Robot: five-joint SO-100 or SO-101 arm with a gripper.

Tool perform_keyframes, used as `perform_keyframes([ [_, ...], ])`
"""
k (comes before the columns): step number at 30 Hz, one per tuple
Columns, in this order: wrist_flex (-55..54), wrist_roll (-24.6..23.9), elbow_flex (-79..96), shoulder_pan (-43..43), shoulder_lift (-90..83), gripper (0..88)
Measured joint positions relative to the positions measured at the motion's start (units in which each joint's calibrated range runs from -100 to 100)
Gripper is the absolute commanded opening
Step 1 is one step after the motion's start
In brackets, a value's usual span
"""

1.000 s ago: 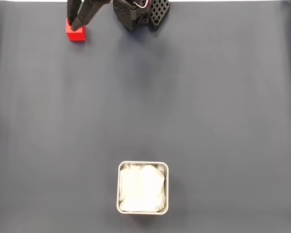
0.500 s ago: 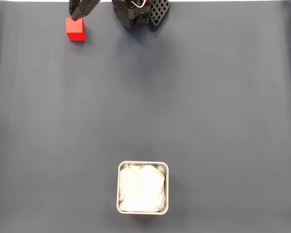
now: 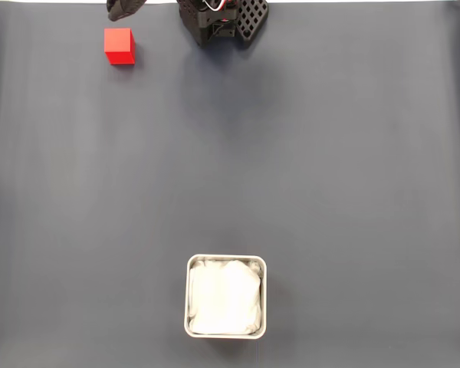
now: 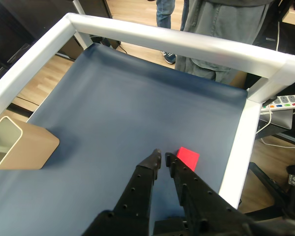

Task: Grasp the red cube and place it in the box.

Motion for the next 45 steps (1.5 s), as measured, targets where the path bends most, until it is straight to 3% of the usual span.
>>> perform_keyframes([
  [45,1.27,1.61,8.14,13.13,-1.22,0.0],
])
